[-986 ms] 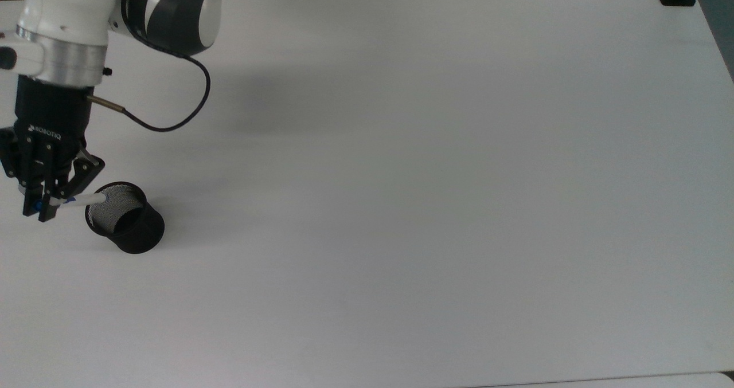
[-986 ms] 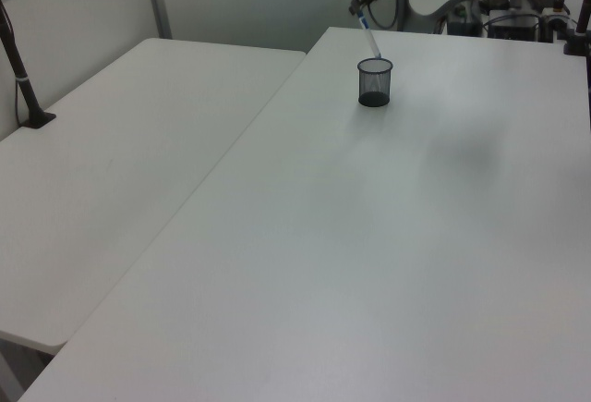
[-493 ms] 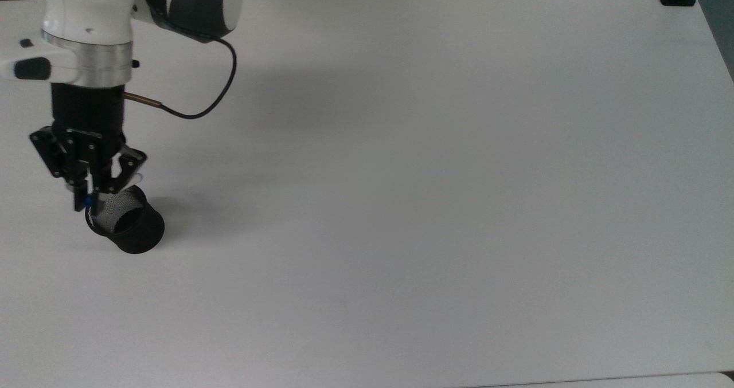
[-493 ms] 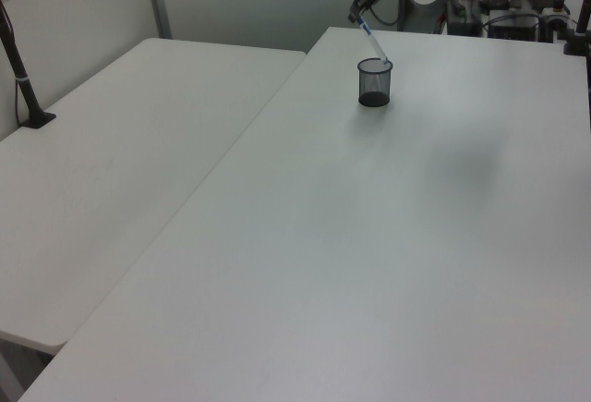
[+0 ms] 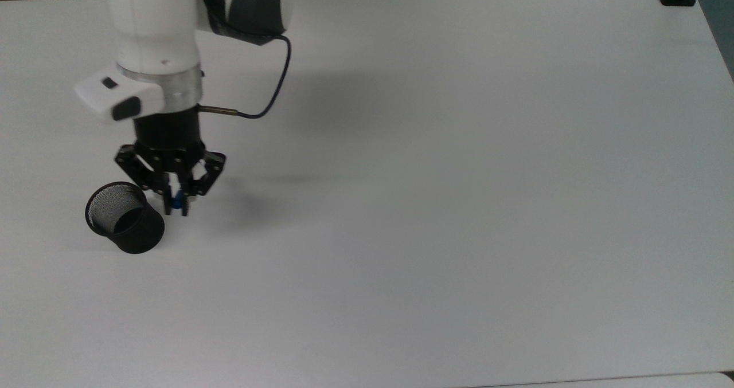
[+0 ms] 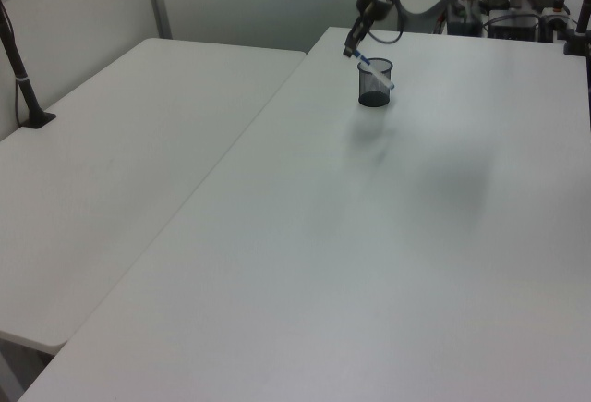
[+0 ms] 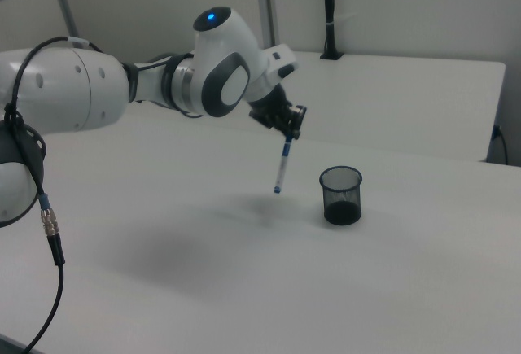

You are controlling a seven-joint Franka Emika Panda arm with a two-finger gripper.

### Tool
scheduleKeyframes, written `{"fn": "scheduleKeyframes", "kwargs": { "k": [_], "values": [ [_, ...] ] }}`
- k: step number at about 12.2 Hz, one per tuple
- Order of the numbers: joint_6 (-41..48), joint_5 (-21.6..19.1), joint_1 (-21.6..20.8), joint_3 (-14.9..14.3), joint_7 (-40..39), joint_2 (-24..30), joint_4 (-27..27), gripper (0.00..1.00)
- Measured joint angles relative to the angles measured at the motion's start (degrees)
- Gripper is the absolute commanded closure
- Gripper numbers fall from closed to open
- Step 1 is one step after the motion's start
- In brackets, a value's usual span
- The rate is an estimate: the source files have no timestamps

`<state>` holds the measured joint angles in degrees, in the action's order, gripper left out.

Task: Remove the marker
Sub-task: 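Lift the marker up and out of the pen cup, then carry the marker away from the cup and lower it to the table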

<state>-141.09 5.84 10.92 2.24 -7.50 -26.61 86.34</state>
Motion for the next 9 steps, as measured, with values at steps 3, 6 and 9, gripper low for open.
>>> {"fn": "scheduleKeyframes", "kwargs": {
  "k": [3, 6, 9],
  "values": [
    [0.5, 0.0, -2.9, 0.2, -1.2, -1.1, 1.9, 0.96],
    [0.5, 0.0, -5.3, 0.3, -0.2, -2.7, 2.5, 0.93],
    [0.5, 0.0, -7.0, 0.2, 1.8, -5.0, 2.5, 0.61]
  ]
}}
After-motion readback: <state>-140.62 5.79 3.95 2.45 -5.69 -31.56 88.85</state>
